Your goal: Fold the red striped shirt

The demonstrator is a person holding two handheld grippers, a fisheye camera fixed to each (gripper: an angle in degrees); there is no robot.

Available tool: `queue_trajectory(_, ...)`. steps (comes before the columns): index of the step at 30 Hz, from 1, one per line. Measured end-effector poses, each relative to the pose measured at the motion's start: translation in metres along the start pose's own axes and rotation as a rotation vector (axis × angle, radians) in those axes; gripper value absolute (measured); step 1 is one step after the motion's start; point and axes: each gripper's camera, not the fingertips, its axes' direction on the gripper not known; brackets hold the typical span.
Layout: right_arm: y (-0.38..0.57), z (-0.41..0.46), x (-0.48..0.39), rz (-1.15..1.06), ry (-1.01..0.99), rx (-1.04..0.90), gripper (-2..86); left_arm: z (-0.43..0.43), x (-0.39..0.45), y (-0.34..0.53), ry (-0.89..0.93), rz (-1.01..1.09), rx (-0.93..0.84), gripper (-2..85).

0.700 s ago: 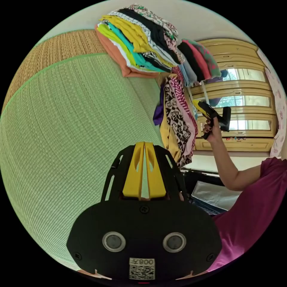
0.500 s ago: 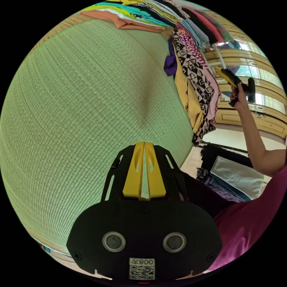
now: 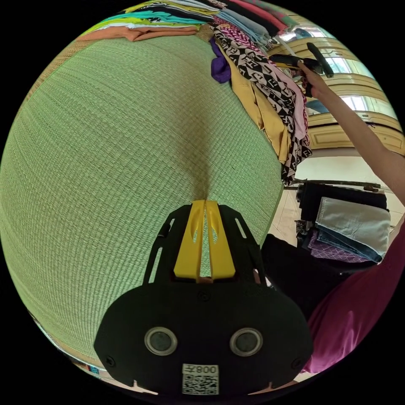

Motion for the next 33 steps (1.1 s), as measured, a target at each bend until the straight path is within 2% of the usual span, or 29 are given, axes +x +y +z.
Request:
queue_trajectory(4,0.030,0.002,-0.003,0.023,0.002,0.053,3.0,-0.006,0.023,0.039,-0.001,-0.011,0.060,0.1)
queue_trajectory(10,0.115,-0.031,0.000,0.066,-0.154,0.225,1.9,-0.019,0.061,0.096,0.055,0.001,0.180,0.1)
queue_trajectory(16,0.234,-0.062,-0.054,-0.075,-0.328,0.361,1.5,-0.051,0.095,0.156,0.170,0.079,0.357,0.1)
queue_trajectory(21,0.352,-0.074,-0.124,-0.234,-0.456,0.445,1.6,-0.092,0.123,0.216,0.185,0.145,0.491,0.2)
queue_trajectory(28,0.505,-0.086,-0.186,-0.341,-0.608,0.502,1.6,-0.149,0.193,0.373,0.175,0.067,0.666,0.5)
queue_trajectory(33,0.608,-0.140,-0.205,-0.445,-0.705,0.545,1.5,-0.167,0.247,0.471,0.210,0.011,0.733,2.1)
